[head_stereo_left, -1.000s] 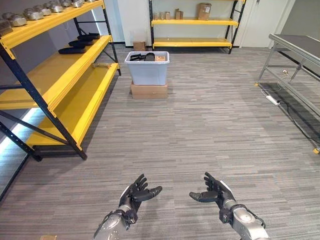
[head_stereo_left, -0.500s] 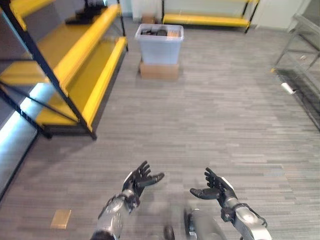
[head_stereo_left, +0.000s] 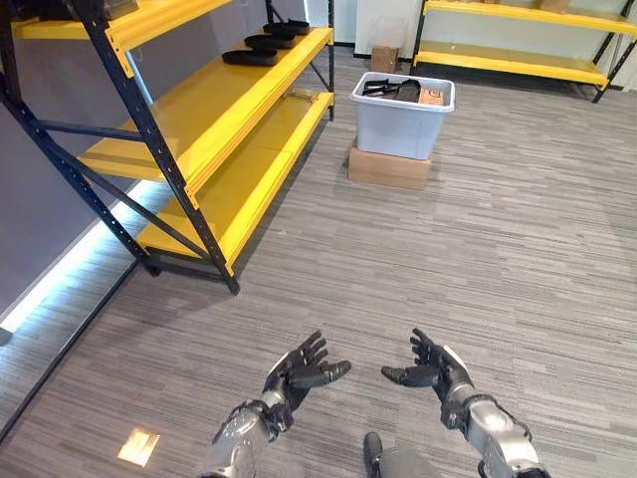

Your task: Move parts from the plastic box to the shelf.

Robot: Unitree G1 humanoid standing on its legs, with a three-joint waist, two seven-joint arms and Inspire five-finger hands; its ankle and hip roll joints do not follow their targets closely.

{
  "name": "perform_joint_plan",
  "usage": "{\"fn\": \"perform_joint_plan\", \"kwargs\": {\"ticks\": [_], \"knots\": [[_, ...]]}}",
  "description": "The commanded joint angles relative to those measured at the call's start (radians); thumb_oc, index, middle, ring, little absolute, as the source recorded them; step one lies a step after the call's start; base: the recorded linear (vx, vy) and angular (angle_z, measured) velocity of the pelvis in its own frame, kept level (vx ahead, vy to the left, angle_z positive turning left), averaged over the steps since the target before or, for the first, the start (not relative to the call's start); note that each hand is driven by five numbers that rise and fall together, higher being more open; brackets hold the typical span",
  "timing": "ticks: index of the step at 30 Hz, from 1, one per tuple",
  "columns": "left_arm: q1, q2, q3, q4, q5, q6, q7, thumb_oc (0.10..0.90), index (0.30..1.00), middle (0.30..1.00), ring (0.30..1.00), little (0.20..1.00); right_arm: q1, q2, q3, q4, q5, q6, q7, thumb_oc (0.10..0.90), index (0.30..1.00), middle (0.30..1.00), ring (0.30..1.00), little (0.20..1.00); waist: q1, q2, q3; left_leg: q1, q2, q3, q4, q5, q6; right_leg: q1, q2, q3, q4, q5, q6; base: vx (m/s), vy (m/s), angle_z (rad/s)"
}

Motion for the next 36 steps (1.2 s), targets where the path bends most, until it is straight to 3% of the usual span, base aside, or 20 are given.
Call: {"fn": "perform_joint_plan", "kwargs": {"ticks": [1, 8, 12, 15, 18, 20, 21, 22, 23, 25, 27, 29, 30, 32, 34, 36], "knots": [[-0.037, -0.013, -0.01, -0.056, -0.026, -0.042, -0.035, 0.9, 1.0, 1.0, 1.0, 1.0, 0.014, -0.001, -0.022, -0.05, 0.023, -0.04, -0.007, 0.9, 1.0, 1.0, 1.0, 1.0, -0.029, -0.024, -0.049, 0.017, -0.042, 0.0, 0.017, -0.067, 0.032, -0.109, -0.05, -0.027, -0.096, 0.151, 0.115, 0.05, 0.018, 0.07], [-0.004, -0.009, -0.007, -0.053, -0.005, -0.054, -0.064, 0.9, 1.0, 1.0, 1.0, 1.0, 0.038, 0.004, -0.052, -0.056, 0.026, 0.013, -0.109, 0.9, 1.0, 1.0, 1.0, 1.0, -0.04, -0.025, -0.052, 0.015, -0.039, 0.02, 0.022, -0.075, 0.03, -0.135, -0.059, -0.038, -0.064, 0.142, 0.121, 0.07, -0.017, -0.03], [-0.004, 0.0, -0.02, -0.076, 0.019, -0.05, -0.059, 0.9, 1.0, 1.0, 1.0, 1.0, 0.044, 0.011, -0.051, -0.073, 0.019, 0.022, -0.087, 0.9, 1.0, 1.0, 1.0, 1.0, -0.042, -0.019, -0.047, 0.015, -0.031, 0.045, 0.036, -0.093, 0.031, -0.172, -0.066, -0.075, 0.007, 0.123, 0.119, 0.14, -0.109, -0.1], [0.003, -0.001, -0.022, -0.088, 0.024, -0.062, -0.047, 0.9, 1.0, 1.0, 1.0, 1.0, 0.061, 0.011, -0.034, -0.086, 0.006, 0.002, -0.058, 0.9, 1.0, 1.0, 1.0, 1.0, -0.053, -0.008, -0.053, 0.026, -0.024, 0.058, 0.099, -0.123, 0.022, -0.171, -0.068, -0.089, 0.053, 0.064, 0.087, 0.25, -0.211, -0.16], [0.012, -0.001, -0.018, -0.095, 0.009, -0.077, -0.043, 0.9, 1.0, 1.0, 1.0, 1.0, 0.064, 0.005, -0.026, -0.082, 0.006, -0.041, -0.059, 0.9, 1.0, 1.0, 1.0, 1.0, -0.058, 0.007, -0.065, 0.011, 0.008, 0.062, 0.193, -0.024, -0.015, -0.129, -0.038, -0.085, 0.036, 0.023, 0.049, 0.21, -0.222, -0.04], [0.007, -0.003, 0.006, -0.091, -0.017, -0.092, -0.009, 0.9, 1.0, 1.0, 1.0, 1.0, 0.062, -0.01, -0.005, -0.085, -0.005, -0.053, -0.041, 0.9, 1.0, 1.0, 1.0, 1.0, -0.057, 0.008, -0.081, -0.045, 0.048, 0.09, 0.388, 0.147, -0.074, -0.041, -0.015, -0.09, -0.053, 0.006, 0.008, 0.25, -0.308, -0.14], [0.003, -0.006, 0.013, -0.08, -0.023, -0.104, -0.002, 0.9, 1.0, 1.0, 1.0, 1.0, 0.061, -0.02, 0.004, -0.083, -0.006, -0.059, -0.037, 0.9, 1.0, 1.0, 1.0, 1.0, -0.056, 0.005, -0.086, -0.072, 0.047, 0.092, 0.505, 0.202, -0.096, -0.015, -0.009, -0.086, -0.08, 0.003, -0.009, 0.2, -0.231, -0.27], [0.002, -0.007, 0.015, -0.076, -0.024, -0.109, 0.0, 0.9, 1.0, 1.0, 1.0, 1.0, 0.061, -0.023, 0.008, -0.083, -0.009, -0.061, -0.033, 0.9, 1.0, 1.0, 1.0, 1.0, -0.055, 0.001, -0.09, -0.093, 0.041, 0.09, 0.543, 0.221, -0.1, -0.007, -0.01, -0.081, -0.091, 0.004, -0.015, 0.15, -0.18, -0.22], [0.0, -0.009, 0.019, -0.071, -0.022, -0.117, 0.006, 0.9, 1.0, 1.0, 1.0, 1.0, 0.061, -0.031, 0.012, -0.079, -0.012, -0.067, -0.03, 0.9, 1.0, 1.0, 1.0, 1.0, -0.047, -0.011, -0.091, -0.155, 0.024, 0.079, 0.669, 0.232, -0.098, 0.015, -0.014, -0.069, -0.107, 0.001, -0.025, 0.14, -0.175, -0.21], [-0.001, -0.012, 0.033, -0.072, -0.025, -0.114, 0.005, 0.9, 1.0, 1.0, 1.0, 1.0, 0.059, -0.04, 0.016, -0.066, -0.014, -0.077, -0.036, 0.9, 1.0, 1.0, 1.0, 1.0, -0.023, -0.036, -0.072, -0.304, 0.014, 0.082, 0.908, 0.195, -0.07, 0.075, -0.02, -0.035, -0.131, -0.006, -0.039, 0.12, -0.178, -0.25], [0.0, -0.01, 0.047, -0.072, -0.021, -0.114, -0.013, 0.9, 1.0, 1.0, 1.0, 1.0, 0.053, -0.046, 0.009, -0.049, -0.006, -0.093, -0.027, 0.9, 1.0, 1.0, 1.0, 1.0, -0.006, -0.046, -0.056, -0.4, 0.031, 0.105, 0.94, 0.152, -0.044, 0.123, -0.017, -0.007, -0.154, -0.008, -0.037, 0.13, -0.115, -0.38], [0.001, 0.001, 0.052, -0.078, -0.026, -0.109, -0.02, 0.9, 1.0, 1.0, 1.0, 1.0, 0.043, -0.047, 0.005, -0.046, -0.01, -0.092, -0.019, 0.9, 1.0, 1.0, 1.0, 1.0, 0.006, -0.049, -0.045, -0.421, 0.049, 0.137, 0.815, 0.123, -0.024, 0.151, -0.013, 0.003, -0.167, -0.012, -0.03, 0.15, -0.028, -0.25], [-0.005, 0.011, 0.053, -0.076, -0.033, -0.106, -0.017, 0.9, 1.0, 1.0, 1.0, 1.0, 0.03, -0.048, 0.004, -0.052, -0.011, -0.083, -0.015, 0.9, 1.0, 1.0, 1.0, 1.0, 0.013, -0.049, -0.037, -0.427, 0.064, 0.177, 0.635, 0.128, -0.023, 0.175, -0.007, 0.01, -0.179, -0.021, -0.023, 0.18, 0.058, -0.05], [-0.021, 0.01, 0.049, -0.069, -0.042, -0.097, -0.001, 0.9, 1.0, 1.0, 1.0, 1.0, 0.015, -0.046, 0.011, -0.066, 0.015, -0.073, -0.043, 0.9, 1.0, 1.0, 1.0, 1.0, 0.027, -0.041, -0.032, -0.443, 0.037, 0.195, 0.382, 0.146, -0.028, 0.208, 0.006, 0.019, -0.2, -0.025, -0.006, 0.21, 0.106, -0.06], [-0.031, 0.004, 0.048, -0.061, -0.072, -0.084, -0.01, 0.9, 1.0, 1.0, 1.0, 1.0, 0.011, -0.039, 0.016, -0.079, 0.057, -0.054, -0.047, 0.9, 1.0, 1.0, 1.0, 1.0, 0.042, -0.028, -0.034, -0.459, 0.017, 0.166, 0.181, 0.192, -0.042, 0.238, 0.027, 0.045, -0.219, -0.03, 0.004, 0.23, 0.1, 0.01], [-0.029, -0.001, 0.054, -0.052, -0.067, -0.074, -0.034, 0.9, 1.0, 1.0, 1.0, 1.0, 0.021, -0.027, 0.028, -0.096, 0.045, -0.05, -0.025, 0.9, 1.0, 1.0, 1.0, 1.0, 0.059, -0.014, -0.038, -0.49, 0.027, 0.138, 0.023, 0.274, -0.067, 0.273, 0.053, 0.078, -0.228, -0.044, 0.005, 0.26, 0.077, -0.3]]}}
